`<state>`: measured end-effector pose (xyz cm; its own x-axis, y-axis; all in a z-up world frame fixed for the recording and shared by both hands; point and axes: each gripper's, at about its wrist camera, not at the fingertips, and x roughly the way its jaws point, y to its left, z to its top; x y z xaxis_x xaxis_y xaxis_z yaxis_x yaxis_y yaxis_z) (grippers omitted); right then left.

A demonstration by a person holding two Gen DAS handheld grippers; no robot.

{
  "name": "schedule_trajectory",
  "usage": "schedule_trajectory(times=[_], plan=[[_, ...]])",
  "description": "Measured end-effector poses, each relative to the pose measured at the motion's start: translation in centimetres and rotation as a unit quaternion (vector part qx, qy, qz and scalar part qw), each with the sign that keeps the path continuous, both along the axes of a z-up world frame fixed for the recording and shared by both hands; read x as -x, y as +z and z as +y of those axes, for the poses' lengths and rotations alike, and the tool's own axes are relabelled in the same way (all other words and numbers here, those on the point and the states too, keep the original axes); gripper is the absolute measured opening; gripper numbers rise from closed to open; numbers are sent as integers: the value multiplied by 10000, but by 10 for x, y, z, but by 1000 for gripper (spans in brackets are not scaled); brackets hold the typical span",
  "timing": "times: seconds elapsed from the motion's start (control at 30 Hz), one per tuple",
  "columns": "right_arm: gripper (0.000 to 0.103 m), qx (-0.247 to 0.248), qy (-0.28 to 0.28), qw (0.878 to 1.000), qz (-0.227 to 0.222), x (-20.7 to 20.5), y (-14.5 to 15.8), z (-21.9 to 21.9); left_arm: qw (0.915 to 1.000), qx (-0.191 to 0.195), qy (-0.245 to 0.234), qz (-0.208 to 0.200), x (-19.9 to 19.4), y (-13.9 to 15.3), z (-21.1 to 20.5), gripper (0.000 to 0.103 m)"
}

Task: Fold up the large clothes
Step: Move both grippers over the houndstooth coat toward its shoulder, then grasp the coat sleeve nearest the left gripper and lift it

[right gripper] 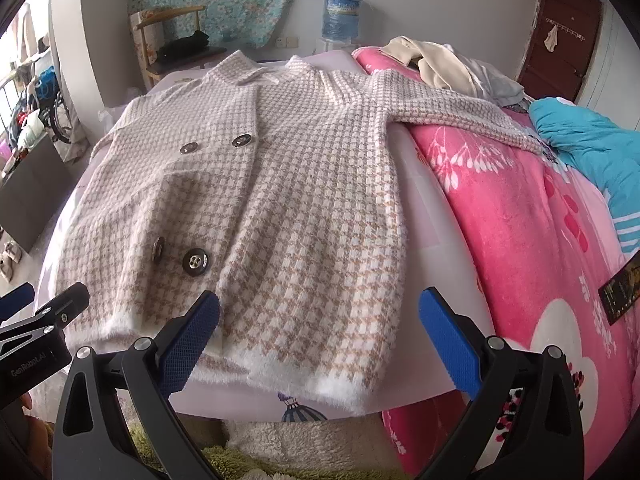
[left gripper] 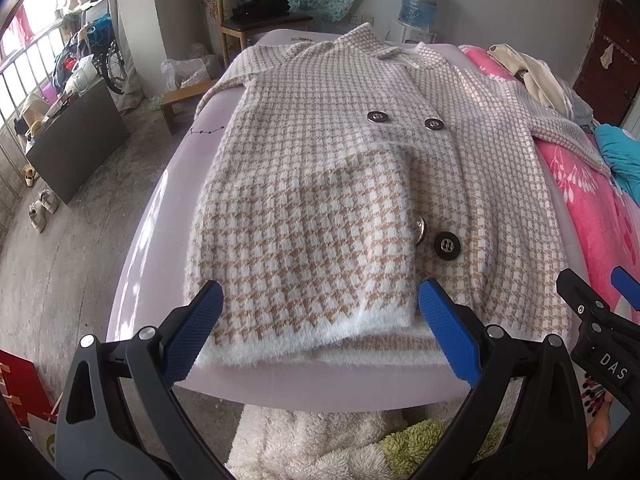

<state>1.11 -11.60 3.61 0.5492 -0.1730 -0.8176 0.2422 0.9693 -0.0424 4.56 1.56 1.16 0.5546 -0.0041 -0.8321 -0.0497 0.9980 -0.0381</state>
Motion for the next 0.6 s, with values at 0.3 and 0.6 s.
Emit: schedule_trajectory(times=[0.3, 0.6], plan=[[97, 90, 503, 9984, -235, -32, 10, 12, 9991, 50, -330, -270, -35, 5, 4, 95], [97, -334, 1239, 9904, -520, -84, 16, 19, 9907, 834, -831, -687, -73, 13, 24, 95]])
